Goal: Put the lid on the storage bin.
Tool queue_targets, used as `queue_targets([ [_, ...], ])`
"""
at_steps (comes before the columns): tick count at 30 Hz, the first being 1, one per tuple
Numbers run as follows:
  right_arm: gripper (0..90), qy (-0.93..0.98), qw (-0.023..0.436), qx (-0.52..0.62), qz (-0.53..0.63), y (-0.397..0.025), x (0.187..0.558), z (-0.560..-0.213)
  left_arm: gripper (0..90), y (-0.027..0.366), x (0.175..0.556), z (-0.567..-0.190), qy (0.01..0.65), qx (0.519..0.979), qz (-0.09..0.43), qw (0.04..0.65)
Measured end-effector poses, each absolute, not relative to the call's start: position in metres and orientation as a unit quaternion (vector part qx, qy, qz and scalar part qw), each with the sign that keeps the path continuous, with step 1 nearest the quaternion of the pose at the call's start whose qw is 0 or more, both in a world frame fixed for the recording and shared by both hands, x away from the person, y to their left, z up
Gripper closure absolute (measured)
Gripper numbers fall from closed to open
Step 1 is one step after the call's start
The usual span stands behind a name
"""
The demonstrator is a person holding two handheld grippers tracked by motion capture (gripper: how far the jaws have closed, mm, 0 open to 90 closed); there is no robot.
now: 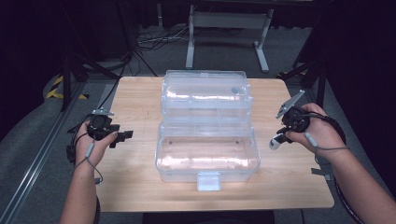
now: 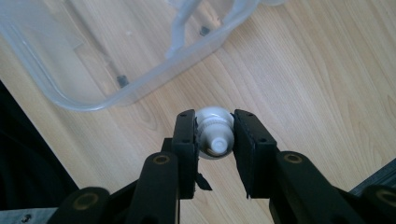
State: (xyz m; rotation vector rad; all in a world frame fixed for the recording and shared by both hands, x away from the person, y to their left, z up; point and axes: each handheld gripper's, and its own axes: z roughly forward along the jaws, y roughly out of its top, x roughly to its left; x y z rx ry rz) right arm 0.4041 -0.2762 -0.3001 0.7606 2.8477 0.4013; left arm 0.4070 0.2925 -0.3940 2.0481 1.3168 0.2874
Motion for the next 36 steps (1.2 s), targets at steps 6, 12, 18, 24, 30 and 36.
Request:
queue_targets([
  [6,71.3,0.959,0.087,0.236,0.133,-0.269,0.398,-0.293,32.8,0.292,0.407,-0.394,0.504,0.787,0.111,0.338],
  [12,71.3,0.962,0.091,0.219,0.134,-0.26,0.392,-0.284,32.8,0.292,0.407,-0.395,0.505,0.787,0.108,0.338],
  [18,71.3,0.965,0.094,0.201,0.141,-0.25,0.384,-0.274,32.8,0.292,0.408,-0.395,0.505,0.787,0.108,0.337],
  [24,71.3,0.968,0.093,0.184,0.145,-0.236,0.376,-0.268,32.8,0.291,0.408,-0.395,0.504,0.788,0.109,0.336],
  [30,71.3,0.972,0.086,0.159,0.148,-0.219,0.368,-0.27,32.8,0.291,0.408,-0.395,0.504,0.788,0.108,0.337],
  [36,71.3,0.976,0.077,0.139,0.148,-0.208,0.365,-0.274,32.8,0.292,0.407,-0.395,0.504,0.788,0.108,0.338],
])
